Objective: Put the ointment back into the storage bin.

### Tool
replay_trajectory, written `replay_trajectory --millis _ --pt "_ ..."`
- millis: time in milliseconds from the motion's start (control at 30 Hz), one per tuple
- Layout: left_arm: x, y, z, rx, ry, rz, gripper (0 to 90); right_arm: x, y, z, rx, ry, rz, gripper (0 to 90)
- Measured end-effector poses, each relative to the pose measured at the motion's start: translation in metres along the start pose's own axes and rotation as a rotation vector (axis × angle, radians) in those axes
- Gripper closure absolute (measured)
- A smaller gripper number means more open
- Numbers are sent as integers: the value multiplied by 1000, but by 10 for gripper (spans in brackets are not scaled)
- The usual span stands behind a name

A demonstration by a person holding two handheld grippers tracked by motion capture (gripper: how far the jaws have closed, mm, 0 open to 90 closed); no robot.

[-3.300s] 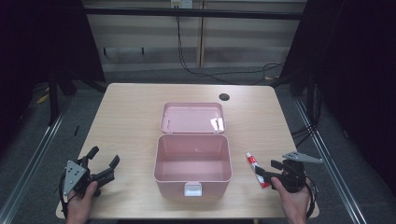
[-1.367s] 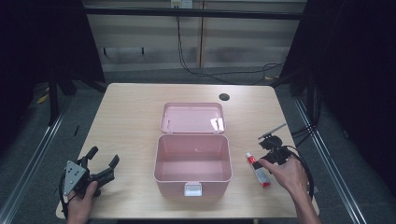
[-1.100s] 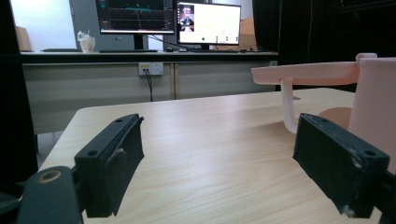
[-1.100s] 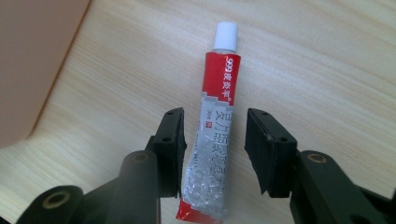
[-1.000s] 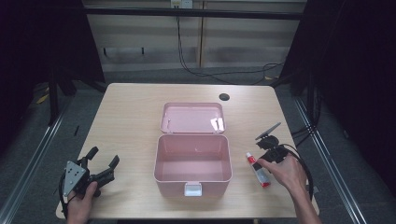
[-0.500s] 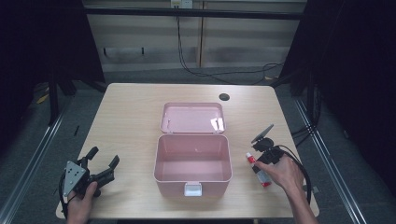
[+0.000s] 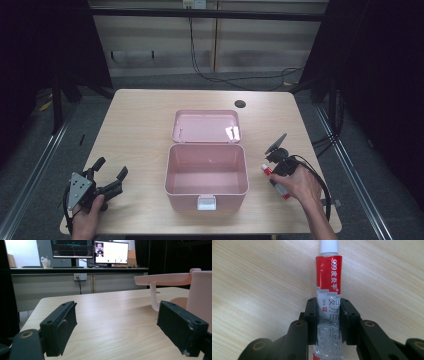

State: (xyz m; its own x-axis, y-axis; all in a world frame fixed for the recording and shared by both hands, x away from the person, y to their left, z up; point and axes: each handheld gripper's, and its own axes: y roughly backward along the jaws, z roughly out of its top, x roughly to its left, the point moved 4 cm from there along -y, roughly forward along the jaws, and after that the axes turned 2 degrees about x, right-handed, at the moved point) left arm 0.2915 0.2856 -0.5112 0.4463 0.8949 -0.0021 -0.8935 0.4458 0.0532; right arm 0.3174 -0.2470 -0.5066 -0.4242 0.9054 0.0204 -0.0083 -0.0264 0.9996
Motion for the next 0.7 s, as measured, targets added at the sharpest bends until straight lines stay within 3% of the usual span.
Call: replay_trajectory --millis 267,700 --pt "0 0 0 -2 6 -1 157 -2 0 -2 -29 -7 1 715" --pt "0 0 0 -2 6 1 157 -6 11 -11 -121 -29 75 715"
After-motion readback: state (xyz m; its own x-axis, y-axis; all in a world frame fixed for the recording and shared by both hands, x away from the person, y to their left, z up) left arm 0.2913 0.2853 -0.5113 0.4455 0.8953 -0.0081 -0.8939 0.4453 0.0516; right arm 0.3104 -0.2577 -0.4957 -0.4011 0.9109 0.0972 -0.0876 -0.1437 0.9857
